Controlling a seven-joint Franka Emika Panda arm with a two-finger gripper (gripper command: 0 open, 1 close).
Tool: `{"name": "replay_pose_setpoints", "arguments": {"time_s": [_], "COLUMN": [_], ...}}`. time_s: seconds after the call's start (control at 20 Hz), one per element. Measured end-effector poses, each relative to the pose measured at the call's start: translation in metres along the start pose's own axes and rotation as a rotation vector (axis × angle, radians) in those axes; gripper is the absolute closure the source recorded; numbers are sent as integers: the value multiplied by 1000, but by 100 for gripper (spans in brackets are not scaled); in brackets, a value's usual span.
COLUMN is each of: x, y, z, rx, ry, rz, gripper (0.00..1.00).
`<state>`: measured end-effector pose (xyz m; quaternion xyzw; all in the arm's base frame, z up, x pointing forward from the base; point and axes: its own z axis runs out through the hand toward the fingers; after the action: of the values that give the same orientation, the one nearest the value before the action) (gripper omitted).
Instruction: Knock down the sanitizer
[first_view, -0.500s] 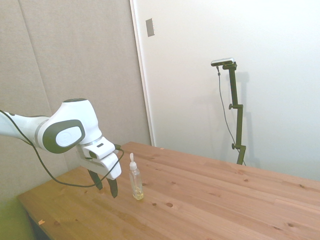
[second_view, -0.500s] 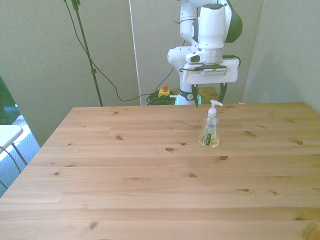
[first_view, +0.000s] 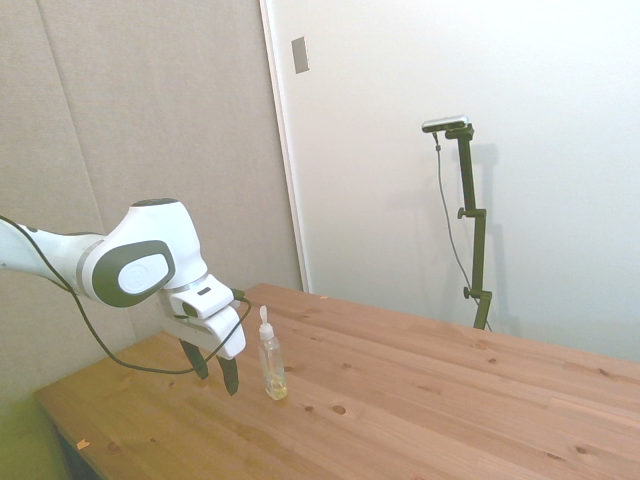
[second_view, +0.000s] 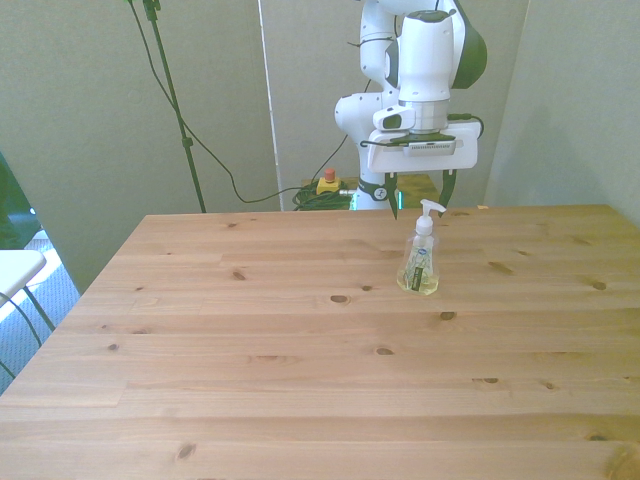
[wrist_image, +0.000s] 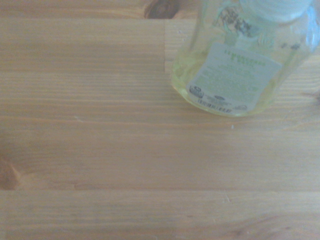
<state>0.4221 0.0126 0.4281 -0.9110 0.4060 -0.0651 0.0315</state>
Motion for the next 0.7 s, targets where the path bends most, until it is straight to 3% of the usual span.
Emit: {"name": "replay_pose_setpoints", "arguments": {"time_s": [0.7], "x": [-6], "y": [-39], "z": [3], "rx": [5], "ry": [7], "rz": [27], "gripper": [100]}}
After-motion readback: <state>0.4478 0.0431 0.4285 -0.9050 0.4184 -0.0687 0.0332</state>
